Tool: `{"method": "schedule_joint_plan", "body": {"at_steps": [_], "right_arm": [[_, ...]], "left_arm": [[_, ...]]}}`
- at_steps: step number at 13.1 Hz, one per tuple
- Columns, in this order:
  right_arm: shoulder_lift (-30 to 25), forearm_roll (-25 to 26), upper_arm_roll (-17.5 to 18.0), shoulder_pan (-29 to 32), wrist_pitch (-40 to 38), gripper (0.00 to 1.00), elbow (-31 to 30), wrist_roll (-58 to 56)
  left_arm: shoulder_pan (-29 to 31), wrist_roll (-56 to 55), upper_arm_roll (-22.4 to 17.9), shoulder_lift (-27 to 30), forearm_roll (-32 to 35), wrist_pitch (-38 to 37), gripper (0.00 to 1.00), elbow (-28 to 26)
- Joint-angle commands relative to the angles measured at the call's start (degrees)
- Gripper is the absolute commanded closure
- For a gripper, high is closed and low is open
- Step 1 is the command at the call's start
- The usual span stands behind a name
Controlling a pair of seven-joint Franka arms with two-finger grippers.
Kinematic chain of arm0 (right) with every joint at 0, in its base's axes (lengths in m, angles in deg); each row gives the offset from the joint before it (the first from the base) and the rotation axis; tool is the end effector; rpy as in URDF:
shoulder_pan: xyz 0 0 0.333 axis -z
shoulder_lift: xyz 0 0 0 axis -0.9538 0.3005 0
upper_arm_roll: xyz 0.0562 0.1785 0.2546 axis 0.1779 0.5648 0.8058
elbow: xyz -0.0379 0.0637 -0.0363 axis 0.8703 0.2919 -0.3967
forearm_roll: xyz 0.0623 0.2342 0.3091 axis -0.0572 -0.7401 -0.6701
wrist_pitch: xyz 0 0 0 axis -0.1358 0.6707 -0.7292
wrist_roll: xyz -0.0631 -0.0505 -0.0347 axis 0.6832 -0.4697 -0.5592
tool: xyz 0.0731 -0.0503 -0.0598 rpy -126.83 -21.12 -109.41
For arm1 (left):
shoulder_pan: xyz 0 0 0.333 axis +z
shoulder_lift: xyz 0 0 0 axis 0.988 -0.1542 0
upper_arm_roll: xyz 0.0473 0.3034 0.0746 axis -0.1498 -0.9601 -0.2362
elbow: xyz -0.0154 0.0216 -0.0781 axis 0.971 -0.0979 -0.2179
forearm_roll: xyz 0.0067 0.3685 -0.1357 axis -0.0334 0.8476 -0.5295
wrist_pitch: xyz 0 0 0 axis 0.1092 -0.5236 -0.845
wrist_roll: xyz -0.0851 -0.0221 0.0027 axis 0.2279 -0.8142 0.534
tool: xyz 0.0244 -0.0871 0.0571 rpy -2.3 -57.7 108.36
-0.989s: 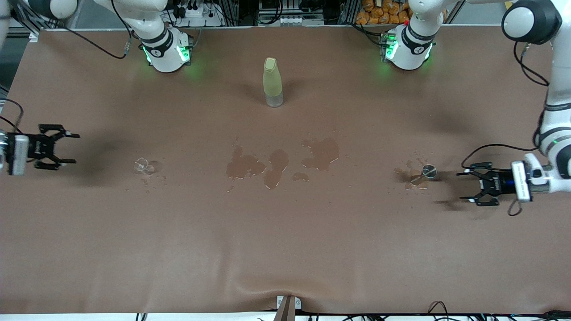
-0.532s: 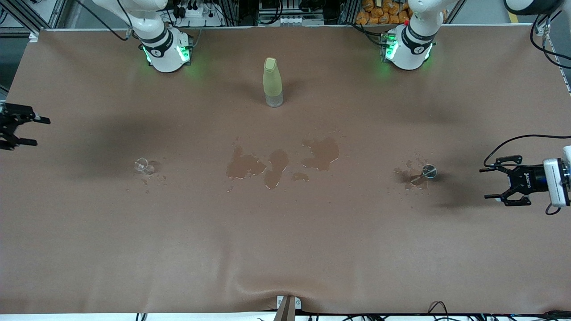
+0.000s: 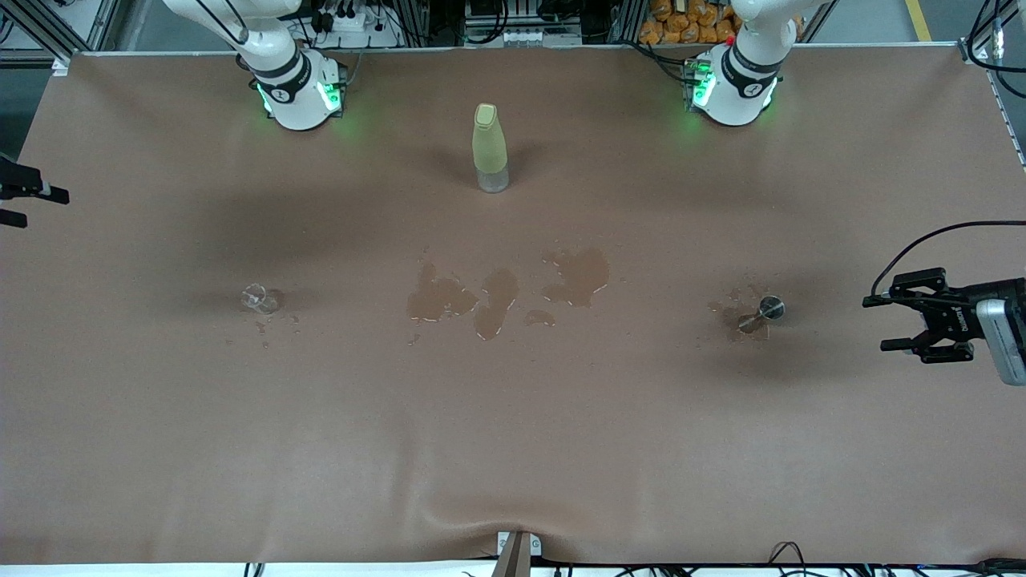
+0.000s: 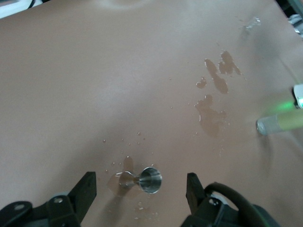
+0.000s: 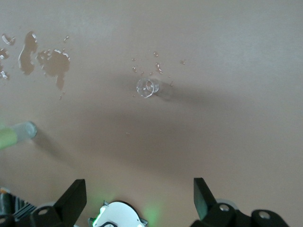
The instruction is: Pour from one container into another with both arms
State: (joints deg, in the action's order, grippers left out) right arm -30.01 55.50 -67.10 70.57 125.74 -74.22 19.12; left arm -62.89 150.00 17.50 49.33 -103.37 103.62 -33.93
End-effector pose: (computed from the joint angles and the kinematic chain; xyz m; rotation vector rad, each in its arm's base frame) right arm 0.5297 -0.1827 0.5666 -2.8275 -0.3095 0.2145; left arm 0.6617 0.1125 0.4306 2.3135 -0.9244 0.2292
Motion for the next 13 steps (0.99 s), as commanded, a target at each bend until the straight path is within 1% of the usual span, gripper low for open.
{"method": "schedule_joint_plan", "body": {"at_steps": [1,2,3,5,6,7,8,9,10,11,12,13], "right_arm": [[-1.20,4.70,4.80,0.01,-2.80,0.00,4.07,8.92],[-1.02,5.94,6.21,0.01,-4.03,0.00,5.57,11.38],[-1.02,6.30,7.01,-0.42,-4.56,0.00,6.63,13.67],[-1.20,7.35,7.72,-2.18,-5.26,0.00,6.90,18.76],[-1.28,7.53,9.46,-1.66,-5.62,0.00,6.90,21.05],[-1.29,7.96,12.52,0.26,-5.53,0.00,6.90,21.86],[-1.29,8.58,16.38,3.32,-5.45,0.00,6.90,21.95],[-1.46,10.15,20.34,6.05,-5.27,0.00,6.90,22.39],[-1.46,11.30,24.47,8.95,-5.36,0.00,6.90,24.31],[-1.81,11.57,27.38,10.89,-5.27,0.00,6.99,25.72],[-1.99,11.57,28.28,11.35,-5.18,0.00,6.90,25.91],[-1.99,11.83,28.29,11.18,-5.09,0.00,6.90,25.91]], "left_arm": [[-2.16,-11.54,0.03,3.62,4.59,2.27,0.14,-0.51],[-2.59,-13.58,0.55,3.97,5.73,2.28,0.14,-0.51],[-4.25,-16.21,0.82,4.93,8.00,3.15,0.14,-0.51],[-8.47,-26.29,0.91,7.31,16.33,5.09,0.14,-0.42],[-10.40,-32.52,0.91,8.27,18.38,5.35,0.14,-0.33],[-11.64,-38.15,0.91,9.41,19.62,6.31,0.14,-0.24],[-12.87,-41.95,1.00,10.12,22.06,6.50,0.11,-0.24],[-14.01,-44.86,1.00,11.09,24.26,6.50,0.00,-0.24],[-15.07,-49.41,1.00,11.88,25.16,6.50,0.00,-0.24],[-15.16,-53.81,1.00,12.41,26.73,6.50,0.00,-0.24],[-15.69,-56.55,1.17,13.37,29.44,6.50,0.00,-0.24],[-16.48,-58.40,1.78,14.08,30.78,6.50,0.00,-0.24]]}}
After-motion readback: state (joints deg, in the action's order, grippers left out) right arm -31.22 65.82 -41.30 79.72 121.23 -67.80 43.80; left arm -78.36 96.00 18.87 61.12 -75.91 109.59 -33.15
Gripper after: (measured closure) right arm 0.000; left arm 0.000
